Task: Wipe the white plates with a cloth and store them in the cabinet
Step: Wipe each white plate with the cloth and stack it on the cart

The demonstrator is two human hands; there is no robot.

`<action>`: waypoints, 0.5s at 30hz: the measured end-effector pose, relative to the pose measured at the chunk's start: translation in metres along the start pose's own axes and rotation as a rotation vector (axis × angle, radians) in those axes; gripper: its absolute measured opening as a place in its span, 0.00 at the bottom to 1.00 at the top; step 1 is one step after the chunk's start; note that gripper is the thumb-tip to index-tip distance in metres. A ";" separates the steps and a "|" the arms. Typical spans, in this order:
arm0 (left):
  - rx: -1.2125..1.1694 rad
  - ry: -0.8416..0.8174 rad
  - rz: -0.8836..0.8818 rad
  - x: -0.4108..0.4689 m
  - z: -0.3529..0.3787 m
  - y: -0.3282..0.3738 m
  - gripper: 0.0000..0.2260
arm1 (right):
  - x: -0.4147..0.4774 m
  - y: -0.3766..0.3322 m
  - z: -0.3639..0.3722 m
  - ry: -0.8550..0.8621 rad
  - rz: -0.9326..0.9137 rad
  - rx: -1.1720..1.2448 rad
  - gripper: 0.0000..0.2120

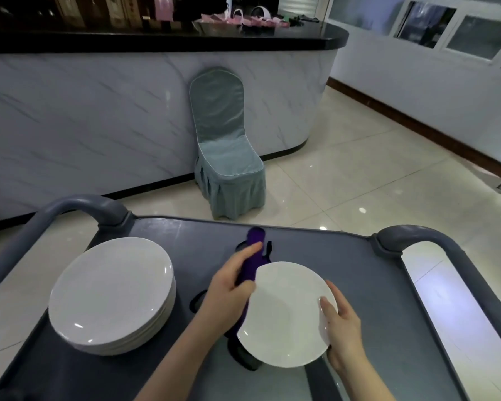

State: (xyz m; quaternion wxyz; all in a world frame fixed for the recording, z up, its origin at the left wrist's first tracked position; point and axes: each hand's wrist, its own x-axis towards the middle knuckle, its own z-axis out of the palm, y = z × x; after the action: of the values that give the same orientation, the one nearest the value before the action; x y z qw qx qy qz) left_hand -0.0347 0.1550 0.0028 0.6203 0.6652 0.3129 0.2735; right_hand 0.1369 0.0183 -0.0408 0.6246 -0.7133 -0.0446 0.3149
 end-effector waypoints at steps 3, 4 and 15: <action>0.207 -0.375 0.012 -0.006 0.015 0.007 0.34 | 0.002 -0.008 0.004 -0.010 -0.014 0.075 0.17; 0.309 -0.466 -0.003 -0.008 0.019 0.006 0.35 | 0.003 -0.012 0.004 -0.018 -0.018 0.102 0.17; 1.031 -0.616 0.362 -0.021 0.036 -0.010 0.24 | -0.009 -0.032 0.000 -0.042 -0.096 0.219 0.16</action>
State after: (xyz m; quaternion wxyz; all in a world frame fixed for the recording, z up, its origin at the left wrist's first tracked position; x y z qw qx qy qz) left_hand -0.0226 0.1158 -0.0096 0.2253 0.9696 0.0939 -0.0161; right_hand 0.1406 0.0209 -0.0084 0.7122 -0.6310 -0.0572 0.3022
